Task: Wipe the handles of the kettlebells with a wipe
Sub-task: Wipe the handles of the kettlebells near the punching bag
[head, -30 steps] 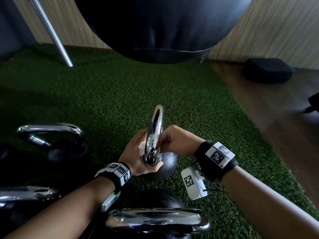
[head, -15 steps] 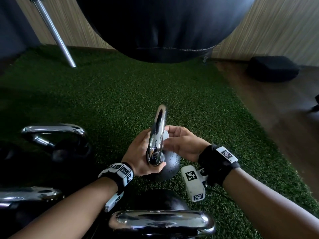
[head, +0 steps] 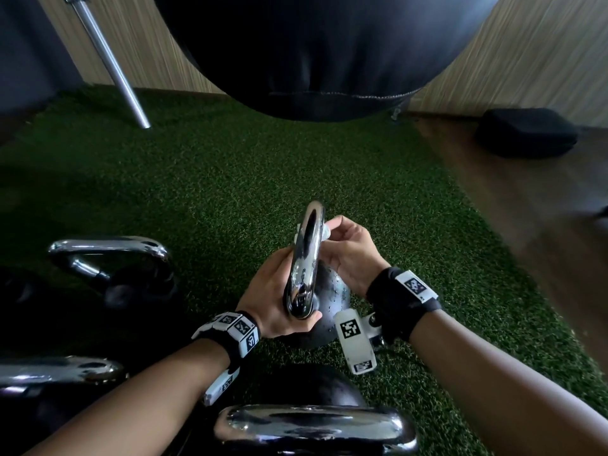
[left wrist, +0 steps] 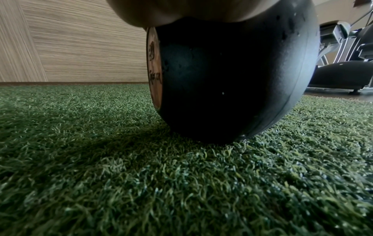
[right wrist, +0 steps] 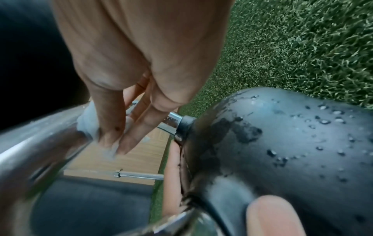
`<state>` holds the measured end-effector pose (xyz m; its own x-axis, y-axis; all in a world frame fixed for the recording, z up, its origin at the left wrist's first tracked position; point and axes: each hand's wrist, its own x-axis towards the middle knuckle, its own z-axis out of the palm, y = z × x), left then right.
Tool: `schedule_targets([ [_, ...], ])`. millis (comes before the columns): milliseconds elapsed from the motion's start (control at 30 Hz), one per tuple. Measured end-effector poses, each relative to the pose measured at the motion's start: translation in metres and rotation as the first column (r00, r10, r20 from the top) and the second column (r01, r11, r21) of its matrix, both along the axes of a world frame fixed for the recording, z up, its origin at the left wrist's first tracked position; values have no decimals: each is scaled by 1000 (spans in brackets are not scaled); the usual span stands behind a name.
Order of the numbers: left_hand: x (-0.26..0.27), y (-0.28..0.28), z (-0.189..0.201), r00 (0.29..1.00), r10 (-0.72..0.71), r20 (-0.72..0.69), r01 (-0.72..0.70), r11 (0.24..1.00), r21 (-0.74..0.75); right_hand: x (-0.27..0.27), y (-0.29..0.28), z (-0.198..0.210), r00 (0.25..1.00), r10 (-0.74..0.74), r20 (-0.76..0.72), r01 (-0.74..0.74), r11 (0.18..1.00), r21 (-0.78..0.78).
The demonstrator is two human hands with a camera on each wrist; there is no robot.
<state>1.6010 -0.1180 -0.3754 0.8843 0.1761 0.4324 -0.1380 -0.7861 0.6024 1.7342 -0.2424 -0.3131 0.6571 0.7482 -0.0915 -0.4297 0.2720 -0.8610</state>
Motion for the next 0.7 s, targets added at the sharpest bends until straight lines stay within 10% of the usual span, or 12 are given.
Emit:
schedule_targets([
  [367,0,5,-4,996,6,-84,-6,1000,-3,4,10,9,859,-228,458,404,852,-333],
  [700,5,8,-12,995,14,-95,-8,998,58,5,21,15,839,-194,509,489,681,-546],
])
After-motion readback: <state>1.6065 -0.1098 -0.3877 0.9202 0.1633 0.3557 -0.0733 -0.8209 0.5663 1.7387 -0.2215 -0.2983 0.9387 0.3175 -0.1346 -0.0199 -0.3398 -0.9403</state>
